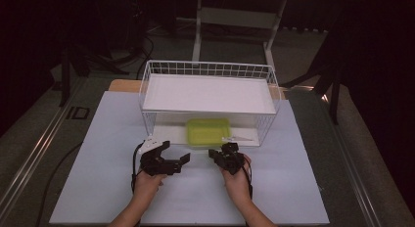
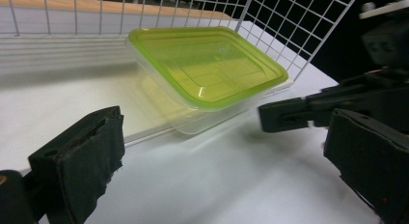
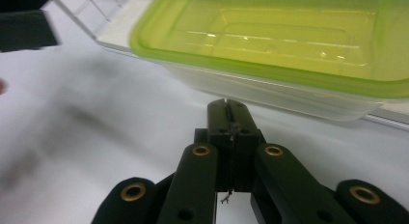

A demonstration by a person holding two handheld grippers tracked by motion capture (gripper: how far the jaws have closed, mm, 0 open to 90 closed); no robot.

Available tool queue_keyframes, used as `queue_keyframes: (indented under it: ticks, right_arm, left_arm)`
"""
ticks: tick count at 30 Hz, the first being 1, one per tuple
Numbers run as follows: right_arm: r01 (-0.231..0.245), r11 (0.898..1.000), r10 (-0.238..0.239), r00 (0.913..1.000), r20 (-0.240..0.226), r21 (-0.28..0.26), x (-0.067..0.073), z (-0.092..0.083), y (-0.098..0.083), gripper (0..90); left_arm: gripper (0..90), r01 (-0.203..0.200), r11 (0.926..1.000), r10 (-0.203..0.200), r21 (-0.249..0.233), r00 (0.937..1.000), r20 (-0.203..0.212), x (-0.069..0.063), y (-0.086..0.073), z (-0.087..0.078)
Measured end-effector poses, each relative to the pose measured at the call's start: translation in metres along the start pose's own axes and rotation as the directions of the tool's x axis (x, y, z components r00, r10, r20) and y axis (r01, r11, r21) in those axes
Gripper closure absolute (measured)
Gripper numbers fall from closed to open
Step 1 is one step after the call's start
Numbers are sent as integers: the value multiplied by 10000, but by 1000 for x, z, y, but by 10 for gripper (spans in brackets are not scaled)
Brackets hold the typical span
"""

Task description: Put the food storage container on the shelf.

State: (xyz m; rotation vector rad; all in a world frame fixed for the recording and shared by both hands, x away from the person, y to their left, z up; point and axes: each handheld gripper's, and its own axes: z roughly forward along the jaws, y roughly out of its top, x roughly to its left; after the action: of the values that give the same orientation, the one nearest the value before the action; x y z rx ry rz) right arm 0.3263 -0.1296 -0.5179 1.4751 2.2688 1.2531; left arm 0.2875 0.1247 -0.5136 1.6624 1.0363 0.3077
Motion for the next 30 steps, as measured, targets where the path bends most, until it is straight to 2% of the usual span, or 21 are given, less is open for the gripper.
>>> queue_keyframes:
  ticks: [2, 10, 17, 20, 21, 22, 26, 28, 30]
  right_arm:
    - [-105, 9999, 106, 9999, 92, -10, -1, 6, 1, 900]
    - [-349, 9993, 353, 9991, 247, -152, -3, 16, 11, 898]
    - [-474, 9982, 490, 9978, 440, -368, -8, 25, 28, 887]
    - [-503, 9979, 524, 9972, 530, -407, -11, 28, 33, 887]
    - [-633, 9969, 660, 9961, 578, -474, -12, 30, 35, 887]
    - [-759, 9958, 786, 9954, 545, -506, -14, 31, 37, 887]
    - [-658, 9957, 698, 9957, 610, -652, -17, 33, 40, 887]
    - [-765, 9946, 810, 9946, 645, -695, -19, 37, 44, 888]
    - [-861, 9937, 901, 9945, 542, -718, -20, 39, 46, 888]
  left_arm:
    - [15, -240, 9997, 239, -43, 9995, -194, -2, -2, -2]
    - [16, -403, 9988, 403, -270, 9992, 0, -3, -5, -4]
    - [16, -754, 9955, 749, -577, 9971, -102, -7, -2, -9]
    - [16, -776, 9948, 773, -665, 9970, -63, -7, -2, -10]
    - [16, -815, 9942, 815, -705, 9967, -32, -7, -2, -9]
    - [16, -840, 9939, 839, -710, 9965, -42, -7, -2, -8]
    - [16, -954, 9928, 952, -730, 9954, -62, -8, -3, -7]
    - [16, -1024, 9922, 1023, -709, 9947, -56, -9, -4, -6]
    - [16, -1219, 9896, 1215, -768, 9925, -91, -10, -5, -5]
